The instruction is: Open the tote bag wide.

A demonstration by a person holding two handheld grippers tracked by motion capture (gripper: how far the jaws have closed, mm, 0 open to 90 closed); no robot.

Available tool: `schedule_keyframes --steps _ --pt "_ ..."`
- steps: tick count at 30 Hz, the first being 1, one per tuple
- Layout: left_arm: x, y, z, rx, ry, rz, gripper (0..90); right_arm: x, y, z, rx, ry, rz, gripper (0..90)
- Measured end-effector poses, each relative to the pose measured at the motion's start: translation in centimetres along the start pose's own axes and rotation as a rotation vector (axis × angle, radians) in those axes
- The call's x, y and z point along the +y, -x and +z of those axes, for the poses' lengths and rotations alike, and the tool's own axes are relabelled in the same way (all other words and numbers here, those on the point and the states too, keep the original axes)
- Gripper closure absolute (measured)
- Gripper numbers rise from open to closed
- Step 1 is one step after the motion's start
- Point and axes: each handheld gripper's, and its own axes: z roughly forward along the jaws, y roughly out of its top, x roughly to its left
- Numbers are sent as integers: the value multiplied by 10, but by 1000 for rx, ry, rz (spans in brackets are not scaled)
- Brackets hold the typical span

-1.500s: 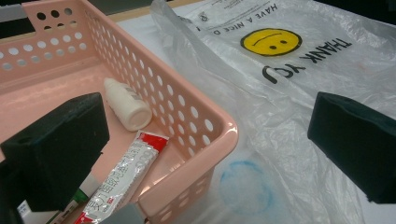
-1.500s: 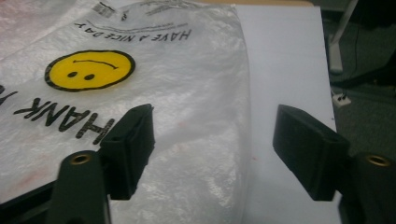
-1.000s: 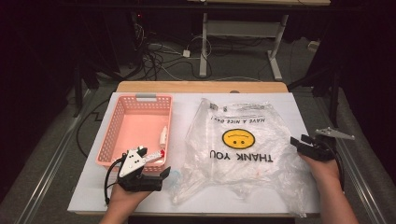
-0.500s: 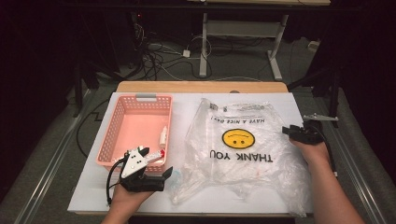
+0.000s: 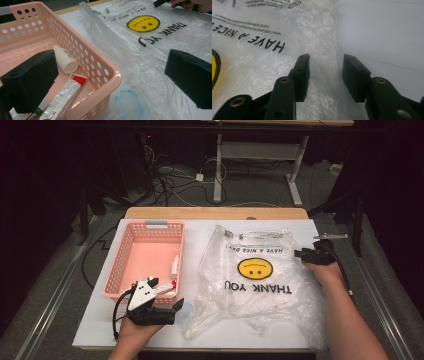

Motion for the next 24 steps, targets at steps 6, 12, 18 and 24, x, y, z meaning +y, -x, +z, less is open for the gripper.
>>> schedule_keyframes --steps 6,12,18,24 --pt "0 1 0 0 -2 4 0 -2 -3 -1 -22 -15 -27 900" --pt "0 2 1 -4 -4 5 0 -2 -6 -6 -49 4 -46 900" --pt "0 1 1 -7 -4 3 0 -3 6 -15 -108 35 -22 900" --pt "0 2 2 -14 -7 7 0 -14 24 -30 -172 57 14 900"
